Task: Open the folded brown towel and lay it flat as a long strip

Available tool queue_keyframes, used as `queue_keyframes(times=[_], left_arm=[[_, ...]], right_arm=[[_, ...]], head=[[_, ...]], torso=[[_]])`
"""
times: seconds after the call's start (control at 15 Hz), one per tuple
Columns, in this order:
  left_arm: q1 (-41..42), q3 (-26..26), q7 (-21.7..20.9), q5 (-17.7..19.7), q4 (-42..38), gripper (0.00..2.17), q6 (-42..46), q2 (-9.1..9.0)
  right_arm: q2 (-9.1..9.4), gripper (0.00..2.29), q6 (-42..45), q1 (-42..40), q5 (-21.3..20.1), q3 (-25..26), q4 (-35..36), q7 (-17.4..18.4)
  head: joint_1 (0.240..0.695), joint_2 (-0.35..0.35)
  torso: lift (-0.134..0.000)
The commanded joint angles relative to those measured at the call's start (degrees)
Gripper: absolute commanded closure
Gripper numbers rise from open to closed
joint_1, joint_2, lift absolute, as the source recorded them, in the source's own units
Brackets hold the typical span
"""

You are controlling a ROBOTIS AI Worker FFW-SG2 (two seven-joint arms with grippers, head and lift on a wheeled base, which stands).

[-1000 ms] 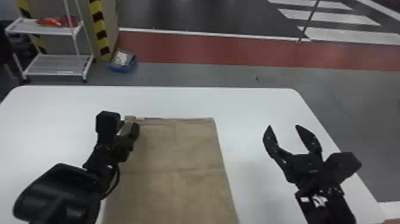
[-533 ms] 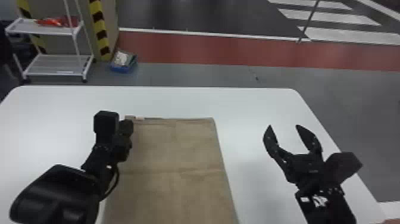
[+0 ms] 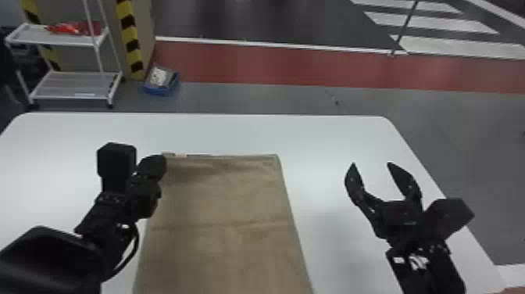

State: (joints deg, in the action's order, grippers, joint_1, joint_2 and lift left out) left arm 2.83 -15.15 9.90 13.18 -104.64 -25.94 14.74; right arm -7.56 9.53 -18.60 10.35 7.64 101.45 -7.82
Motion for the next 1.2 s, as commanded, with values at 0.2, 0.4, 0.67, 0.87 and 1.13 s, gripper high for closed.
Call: queue_keyframes(times=[0.2,0.4,0.67,0.87,1.13], left_arm=[[12.46,5.48,-1.11,-0.26,-16.57,1.44,-13.57,2.75],[16.77,6.88,-2.52,1.06,-19.82,1.44,-13.4,3.02],[21.17,8.73,-4.1,7.21,-25.88,1.44,-13.22,4.6],[23.45,8.55,-4.89,7.56,-29.13,1.44,-13.92,5.3],[25.12,7.94,-5.24,7.3,-29.22,1.44,-14.45,5.74]], right_arm=[[-0.09,0.19,-0.17,1.46,0.11,-0.17,-0.02,0.09],[0.18,0.19,-0.35,2.78,-0.24,-1.14,-0.28,0.09],[0.61,0.19,-1.05,5.5,-0.59,-2.63,-1.25,0.09],[0.88,0.19,-1.58,9.37,-0.68,-5.89,-3.18,-0.88],[2.28,0.2,-2.46,17.28,-1.12,-11.78,-9.86,-6.15]], head=[[0.695,-0.133],[0.695,-0.12],[0.695,-0.119],[0.695,-0.119],[0.695,-0.075]], torso=[[-0.123],[-0.123],[-0.123],[-0.123],[-0.123]])
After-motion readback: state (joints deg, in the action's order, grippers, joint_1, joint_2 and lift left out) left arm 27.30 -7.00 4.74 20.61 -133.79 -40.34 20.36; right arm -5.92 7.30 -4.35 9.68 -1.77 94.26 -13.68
